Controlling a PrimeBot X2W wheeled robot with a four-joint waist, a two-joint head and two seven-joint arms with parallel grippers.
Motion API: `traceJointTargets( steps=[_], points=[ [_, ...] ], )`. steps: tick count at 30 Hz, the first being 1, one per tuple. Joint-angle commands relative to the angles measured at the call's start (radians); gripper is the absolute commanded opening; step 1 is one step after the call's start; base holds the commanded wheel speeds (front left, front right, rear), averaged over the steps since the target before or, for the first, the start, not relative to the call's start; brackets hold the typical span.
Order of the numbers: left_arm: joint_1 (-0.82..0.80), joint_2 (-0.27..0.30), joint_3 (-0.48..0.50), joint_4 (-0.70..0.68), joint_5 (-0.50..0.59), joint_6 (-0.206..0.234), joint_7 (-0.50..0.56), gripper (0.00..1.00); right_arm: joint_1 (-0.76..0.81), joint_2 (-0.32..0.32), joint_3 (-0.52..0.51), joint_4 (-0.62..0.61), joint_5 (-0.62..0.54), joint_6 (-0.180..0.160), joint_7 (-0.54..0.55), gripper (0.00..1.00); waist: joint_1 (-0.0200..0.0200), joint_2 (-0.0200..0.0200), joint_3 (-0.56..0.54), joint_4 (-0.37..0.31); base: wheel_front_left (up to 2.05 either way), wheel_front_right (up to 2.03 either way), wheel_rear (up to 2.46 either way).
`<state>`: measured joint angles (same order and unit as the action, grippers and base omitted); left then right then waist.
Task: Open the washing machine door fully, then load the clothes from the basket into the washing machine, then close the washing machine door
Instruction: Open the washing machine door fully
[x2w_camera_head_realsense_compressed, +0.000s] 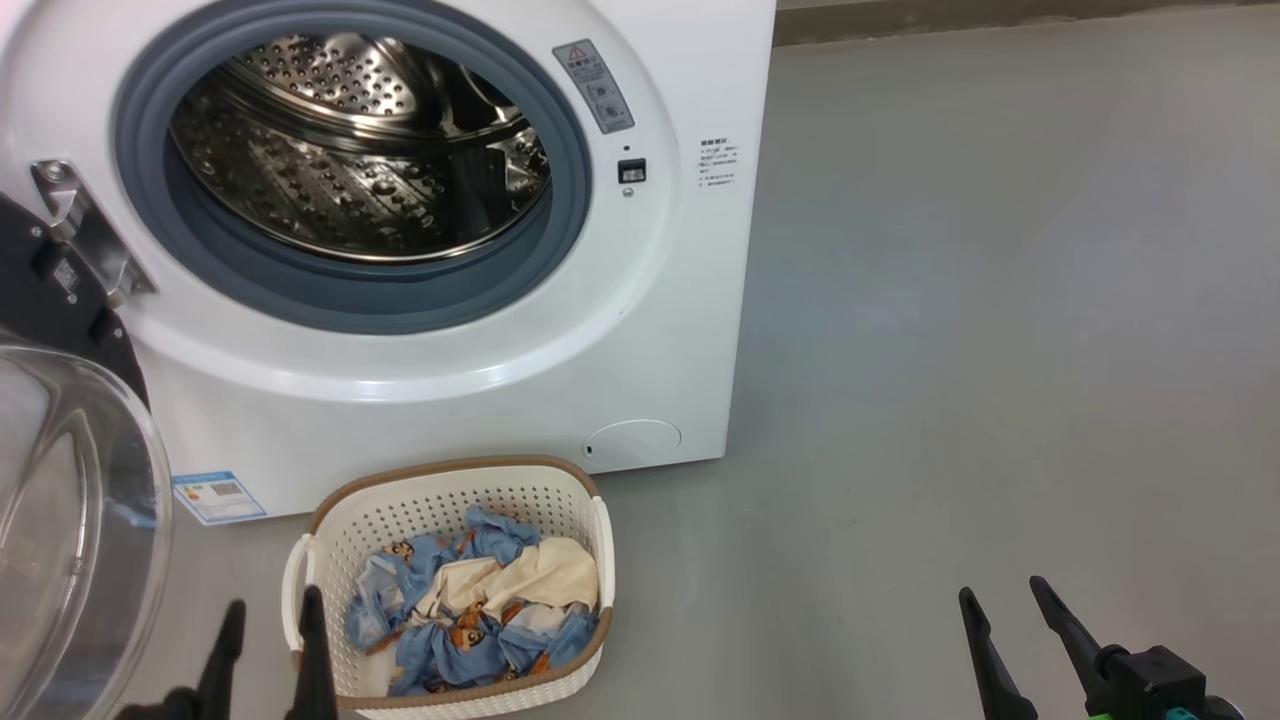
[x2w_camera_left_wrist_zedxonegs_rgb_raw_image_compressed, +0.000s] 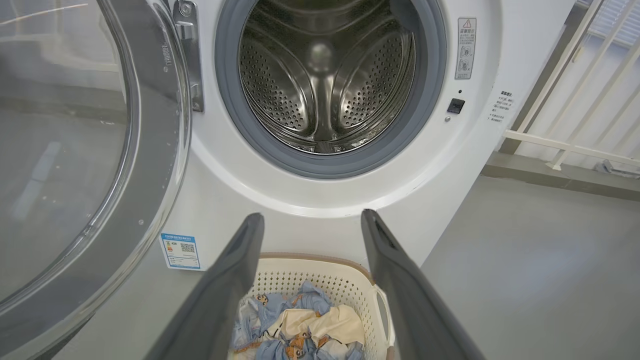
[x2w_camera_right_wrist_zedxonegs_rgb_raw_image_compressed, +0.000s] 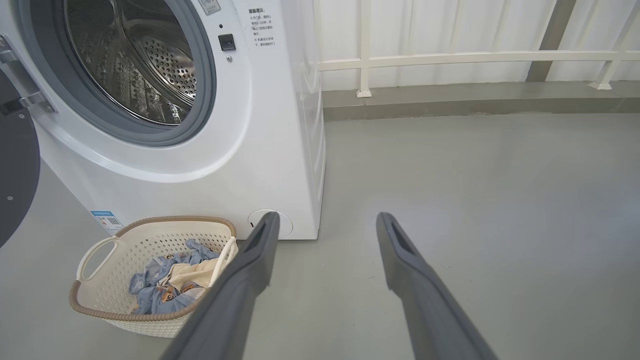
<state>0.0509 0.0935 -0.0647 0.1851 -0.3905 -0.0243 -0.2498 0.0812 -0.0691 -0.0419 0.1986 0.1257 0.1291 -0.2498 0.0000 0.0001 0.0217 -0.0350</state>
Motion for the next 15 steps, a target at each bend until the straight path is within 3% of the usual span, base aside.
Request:
traceJointTargets(
  steps=[1, 15],
  points=[
    [-0.009, 0.006, 0.044, -0.007, 0.02, -0.011, -0.012, 1.0, -0.037, -0.013, 0.024, -0.028, -0.005, 0.002, -0.012, 1.0, 0.0, -0.0001, 0.0, 0.0, 0.0, 0.0, 0.0],
    [0.0, -0.037, 0.098, 0.03, 0.077, -0.049, -0.012, 1.0, -0.039, -0.019, 0.006, -0.025, -0.013, 0.002, -0.012, 1.0, 0.0, -0.0001, -0.002, 0.043, 0.0, 0.0, 0.0]
  ],
)
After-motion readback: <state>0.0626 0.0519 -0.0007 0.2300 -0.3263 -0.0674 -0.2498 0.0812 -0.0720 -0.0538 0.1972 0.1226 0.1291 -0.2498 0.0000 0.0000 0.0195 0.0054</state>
